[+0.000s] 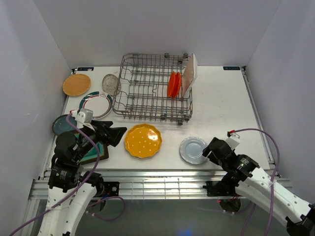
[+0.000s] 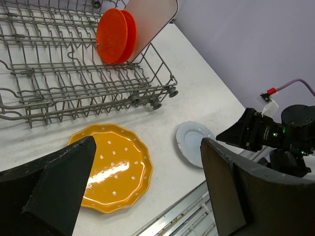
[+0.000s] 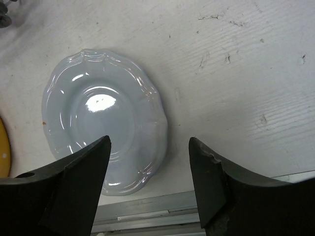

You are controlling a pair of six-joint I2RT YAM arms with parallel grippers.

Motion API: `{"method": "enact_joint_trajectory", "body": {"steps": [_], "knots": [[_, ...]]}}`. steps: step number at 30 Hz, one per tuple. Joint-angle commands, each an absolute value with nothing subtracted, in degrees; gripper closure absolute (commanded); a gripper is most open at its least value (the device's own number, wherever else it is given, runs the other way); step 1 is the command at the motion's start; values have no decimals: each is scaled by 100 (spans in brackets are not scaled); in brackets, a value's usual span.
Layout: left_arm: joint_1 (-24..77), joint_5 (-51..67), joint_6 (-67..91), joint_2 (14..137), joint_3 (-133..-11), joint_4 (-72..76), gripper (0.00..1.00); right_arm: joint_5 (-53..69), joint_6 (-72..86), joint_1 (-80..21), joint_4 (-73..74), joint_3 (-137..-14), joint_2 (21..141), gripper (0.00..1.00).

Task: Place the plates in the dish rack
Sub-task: Pick up the plate from the corner of the board.

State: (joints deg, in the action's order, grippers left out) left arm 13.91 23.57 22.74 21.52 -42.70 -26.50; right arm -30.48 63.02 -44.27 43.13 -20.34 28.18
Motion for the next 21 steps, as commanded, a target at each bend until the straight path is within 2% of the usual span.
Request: {"method": "enact_joint_trajectory", "body": {"steps": [1, 3, 10, 21], "knots": [[1406, 2355, 2241, 2109, -4254, -2575, 2, -3112, 6355, -4438, 4114, -1890, 2645, 29], [1415, 2355, 2241, 2109, -4263, -2584, 2, -2998, 6293, -4430, 3886, -1820, 2733, 25], [1415, 2347, 2250, 2101, -4245, -2584, 2, -2488, 6337, -4430, 2892, -1362, 3612, 25], [1415, 2355, 2241, 2118, -4245, -2575, 2, -2259, 6653, -4395, 2461, -765, 2505, 25]]}}
